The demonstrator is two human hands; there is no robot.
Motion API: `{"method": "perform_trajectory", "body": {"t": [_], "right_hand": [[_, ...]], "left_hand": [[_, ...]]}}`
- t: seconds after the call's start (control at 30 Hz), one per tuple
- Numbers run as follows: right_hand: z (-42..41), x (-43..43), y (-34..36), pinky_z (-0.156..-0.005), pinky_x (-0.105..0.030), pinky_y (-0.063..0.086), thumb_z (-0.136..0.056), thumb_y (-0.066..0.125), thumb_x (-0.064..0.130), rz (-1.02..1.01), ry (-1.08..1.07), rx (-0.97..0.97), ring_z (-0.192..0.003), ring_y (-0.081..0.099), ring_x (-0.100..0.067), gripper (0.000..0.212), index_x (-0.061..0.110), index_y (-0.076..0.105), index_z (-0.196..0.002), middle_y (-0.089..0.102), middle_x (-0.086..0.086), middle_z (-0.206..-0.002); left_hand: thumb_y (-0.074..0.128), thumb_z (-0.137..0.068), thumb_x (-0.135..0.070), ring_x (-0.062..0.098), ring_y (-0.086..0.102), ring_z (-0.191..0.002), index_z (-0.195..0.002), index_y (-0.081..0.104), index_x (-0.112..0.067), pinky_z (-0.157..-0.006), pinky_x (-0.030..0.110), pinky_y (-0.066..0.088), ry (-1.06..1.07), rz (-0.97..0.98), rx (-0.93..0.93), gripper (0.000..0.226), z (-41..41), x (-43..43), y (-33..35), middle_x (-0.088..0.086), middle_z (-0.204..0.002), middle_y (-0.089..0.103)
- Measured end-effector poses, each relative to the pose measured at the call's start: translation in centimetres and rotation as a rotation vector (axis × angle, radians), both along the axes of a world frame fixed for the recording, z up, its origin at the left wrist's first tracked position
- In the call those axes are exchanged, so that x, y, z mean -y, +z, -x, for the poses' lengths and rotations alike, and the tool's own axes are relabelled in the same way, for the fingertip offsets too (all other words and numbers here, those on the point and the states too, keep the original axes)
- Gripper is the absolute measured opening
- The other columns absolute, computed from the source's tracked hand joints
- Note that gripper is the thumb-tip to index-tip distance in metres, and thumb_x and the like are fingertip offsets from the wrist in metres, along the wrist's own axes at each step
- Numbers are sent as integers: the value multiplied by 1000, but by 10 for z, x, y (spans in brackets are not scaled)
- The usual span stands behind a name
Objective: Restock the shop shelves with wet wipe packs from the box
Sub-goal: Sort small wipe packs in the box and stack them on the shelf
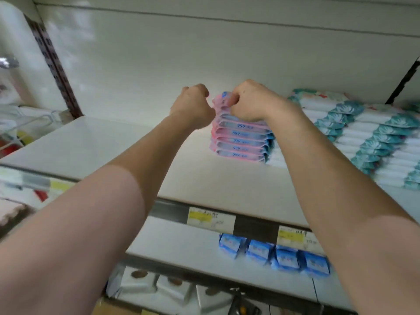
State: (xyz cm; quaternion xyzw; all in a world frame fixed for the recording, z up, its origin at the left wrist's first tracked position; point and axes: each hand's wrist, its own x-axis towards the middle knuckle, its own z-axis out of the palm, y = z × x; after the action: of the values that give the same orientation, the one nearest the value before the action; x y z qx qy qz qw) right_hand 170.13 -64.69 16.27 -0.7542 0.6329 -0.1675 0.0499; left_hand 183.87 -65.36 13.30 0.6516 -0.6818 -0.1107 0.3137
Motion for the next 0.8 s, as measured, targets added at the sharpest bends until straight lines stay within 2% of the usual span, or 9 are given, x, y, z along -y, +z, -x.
{"method": "perform_trajectory", "body": {"t": [0.07,0.13,0.23,0.27,0.43,0.53,0.63,0.73,0.8], "right_hand": [[-16,-13,-6,-93,-31,49,-89,51,11,12,10,135,-105,62,-28,27,8,70,-107,67,-11,-112],[-35,-27,-16,-93,-33,50,-87,49,8,19,25,252,-104,62,-28,28,6,70,-106,68,-12,-112],[-68,-51,-34,-88,-33,52,-89,49,9,-55,80,383,-101,62,-25,31,13,67,-114,66,-7,-111],[-78,-57,-40,-88,-33,52,-89,49,10,-72,110,399,-101,62,-24,31,16,66,-115,66,-6,-113],[-125,-81,-62,-95,-32,47,-90,50,13,-153,299,410,-110,58,-20,32,19,65,-118,63,-1,-121],[-145,-99,-72,-95,-29,46,-90,50,14,-193,445,422,-111,57,-19,30,20,66,-115,64,1,-119],[-156,-124,-87,-89,-26,46,-90,51,15,-241,616,366,-107,59,-20,29,20,67,-113,66,-1,-116],[-157,-153,-104,-90,-33,49,-90,49,14,-320,793,280,-104,60,-22,29,19,67,-112,65,-2,-115],[-156,-176,-115,-88,-33,50,-90,48,13,-355,903,232,-101,60,-21,28,19,67,-110,66,-2,-112]], "left_hand": [[57,-86,-15,26,60,-105,-132,51,-18,-78,26,43,70,-6,-123,46,-15,-14,-2,9,-128,55],[57,-87,-12,26,62,-101,-131,51,-16,-73,25,44,122,-2,-232,45,-28,-31,-6,8,-123,59],[56,-87,-11,25,62,-83,-130,51,-14,-67,25,44,201,9,-342,44,-48,-61,-18,8,-117,62],[56,-87,-11,23,61,-82,-130,52,-14,-67,25,45,237,18,-368,43,-56,-70,-23,8,-118,61],[57,-88,-14,19,56,-84,-130,52,-17,-75,25,47,471,5,-475,43,-95,-120,-48,8,-119,60],[57,-88,-15,24,60,-92,-130,51,-19,-77,31,52,683,5,-506,43,-114,-156,-61,8,-118,61],[58,-89,-17,23,58,-90,-130,50,-17,-75,31,50,867,27,-511,42,-117,-198,-78,7,-120,59],[57,-87,-17,26,58,-106,-129,51,-18,-84,36,51,1056,30,-555,42,-102,-242,-99,6,-124,57],[54,-85,-13,28,58,-107,-128,53,-18,-80,34,50,1167,26,-580,42,-88,-271,-111,7,-124,56]]}}
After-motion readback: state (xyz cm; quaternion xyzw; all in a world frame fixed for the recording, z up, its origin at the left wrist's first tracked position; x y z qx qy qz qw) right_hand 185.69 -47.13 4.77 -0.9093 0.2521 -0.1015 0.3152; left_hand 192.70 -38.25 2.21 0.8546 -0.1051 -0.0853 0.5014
